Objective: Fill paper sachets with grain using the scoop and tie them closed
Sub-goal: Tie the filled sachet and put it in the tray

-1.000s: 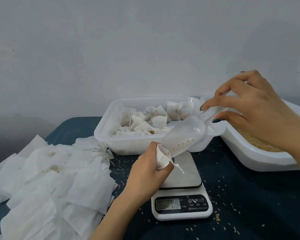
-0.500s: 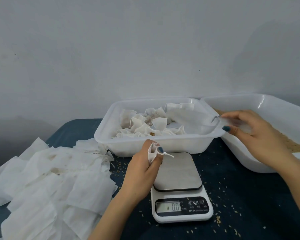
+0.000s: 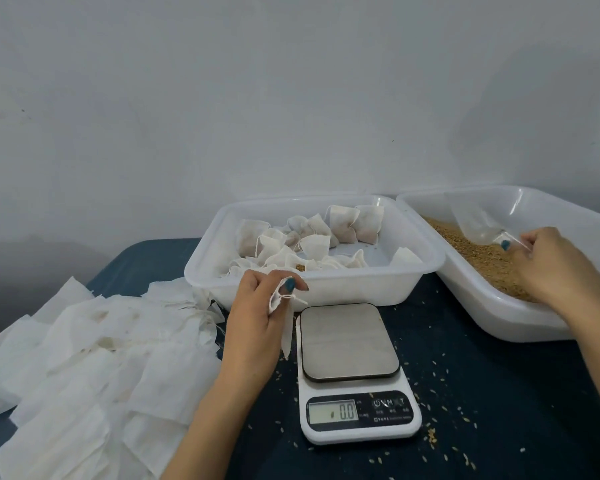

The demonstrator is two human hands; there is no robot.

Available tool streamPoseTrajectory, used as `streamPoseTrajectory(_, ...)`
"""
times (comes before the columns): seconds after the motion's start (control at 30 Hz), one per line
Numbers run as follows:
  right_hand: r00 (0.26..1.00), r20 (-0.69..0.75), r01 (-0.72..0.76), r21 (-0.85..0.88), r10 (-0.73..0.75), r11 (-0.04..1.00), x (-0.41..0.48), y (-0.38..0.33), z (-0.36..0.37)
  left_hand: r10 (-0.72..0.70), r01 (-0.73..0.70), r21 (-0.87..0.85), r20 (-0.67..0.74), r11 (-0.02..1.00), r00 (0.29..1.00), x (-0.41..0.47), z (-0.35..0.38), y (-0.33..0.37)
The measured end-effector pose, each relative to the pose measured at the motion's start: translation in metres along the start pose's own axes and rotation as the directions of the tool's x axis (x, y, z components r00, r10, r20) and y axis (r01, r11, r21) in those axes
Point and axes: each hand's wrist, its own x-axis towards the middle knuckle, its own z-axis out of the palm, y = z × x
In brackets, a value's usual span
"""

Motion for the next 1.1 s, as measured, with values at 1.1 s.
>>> streamPoseTrajectory(1.1, 0.859, 0.173, 0.379, 0.421, -0.483, 0.824, -0.117, -0.07, 0.061, -0.107, 0.175, -0.345, 0.207, 0.922, 0.973, -0.003, 0.03, -0.002)
